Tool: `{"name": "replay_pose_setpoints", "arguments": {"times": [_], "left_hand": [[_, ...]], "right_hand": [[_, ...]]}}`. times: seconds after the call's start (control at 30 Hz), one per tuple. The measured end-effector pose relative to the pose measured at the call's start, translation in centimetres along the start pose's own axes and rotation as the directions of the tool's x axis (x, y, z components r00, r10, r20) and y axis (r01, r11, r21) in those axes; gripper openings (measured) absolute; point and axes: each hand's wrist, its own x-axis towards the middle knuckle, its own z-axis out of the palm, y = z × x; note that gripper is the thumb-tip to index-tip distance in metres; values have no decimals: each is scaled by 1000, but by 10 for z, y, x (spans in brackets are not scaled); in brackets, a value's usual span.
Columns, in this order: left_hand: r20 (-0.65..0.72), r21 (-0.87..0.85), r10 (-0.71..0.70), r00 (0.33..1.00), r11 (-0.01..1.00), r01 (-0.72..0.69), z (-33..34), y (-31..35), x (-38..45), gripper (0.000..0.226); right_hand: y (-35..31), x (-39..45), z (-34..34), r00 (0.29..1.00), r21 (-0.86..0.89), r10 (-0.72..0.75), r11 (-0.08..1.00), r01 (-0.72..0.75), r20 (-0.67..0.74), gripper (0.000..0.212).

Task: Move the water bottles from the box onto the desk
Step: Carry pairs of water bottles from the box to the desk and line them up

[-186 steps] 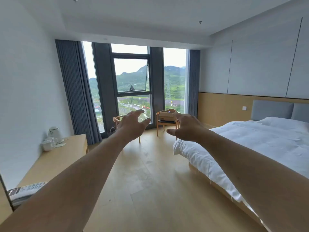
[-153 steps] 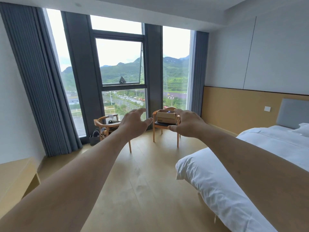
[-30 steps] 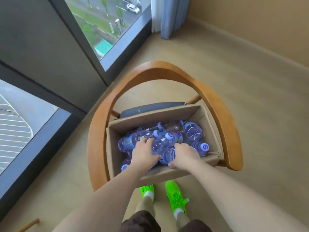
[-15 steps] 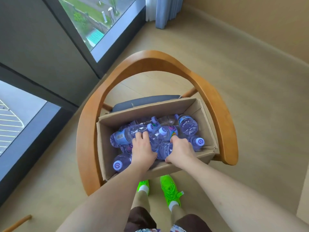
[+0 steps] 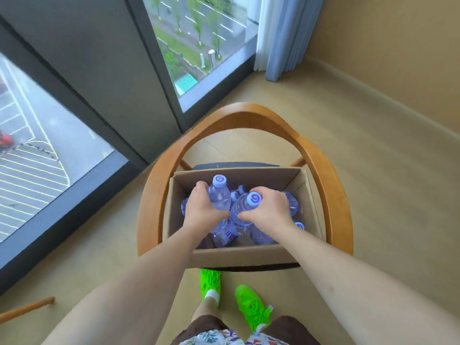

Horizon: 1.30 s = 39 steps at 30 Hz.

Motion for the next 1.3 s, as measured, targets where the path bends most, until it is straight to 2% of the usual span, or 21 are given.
{"name": "replay_pose_setpoints", "arguments": {"times": [0.13, 0.23, 0.37, 0.47, 0.53, 0.63, 0.73, 0.87, 1.03, 1.1, 1.2, 1.3], "left_hand": [[-146, -73, -21, 989, 997, 10, -40, 30, -18, 68], [-320, -176, -31, 947, 984, -28, -78, 54, -41, 57], [-504, -306, -58, 862, 945, -115, -132, 86, -74, 51], [-621, -363, -57, 781, 905, -223, -177, 102, -99, 41], [-678, -410, -92, 729, 871, -271, -207, 107, -117, 44], [-747, -487, -191, 636, 809, -330, -249, 106, -148, 60], [-773, -559, -297, 561, 737, -380, -283, 91, -187, 58], [-831, -522, -323, 452, 733, -436, -319, 55, -261, 57], [-900, -437, -364, 242, 762, -478, -346, -9, -393, 63], [-914, -400, -381, 140, 787, -470, -349, -38, -455, 57], [-915, -368, -402, -5, 843, -392, -348, -78, -554, 53], [-895, -371, -430, -119, 866, -335, -343, -117, -657, 55]], "right_hand": [[-32, -4, -36, 976, 66, -207, 975, 211, -70, 33], [-66, -17, -61, 923, 105, -366, 920, 378, -116, 30], [-125, -38, -88, 796, 196, -540, 779, 596, -272, 34], [-176, -58, -98, 761, 357, -573, 672, 649, -305, 30], [-208, -74, -101, 742, 447, -597, 598, 665, -305, 24], [-250, -103, -97, 709, 515, -632, 514, 686, -313, 23], [-282, -143, -79, 670, 552, -688, 457, 697, -277, 21], [-315, -216, -45, 560, 546, -808, 390, 741, -183, 22], [-336, -339, 5, 425, 591, -902, 300, 748, -80, 25], [-337, -400, 26, 354, 622, -934, 253, 741, -41, 25], [-330, -499, 57, 259, 678, -966, 189, 710, -2, 25], [-314, -600, 88, 157, 709, -987, 134, 692, 33, 27]]}}
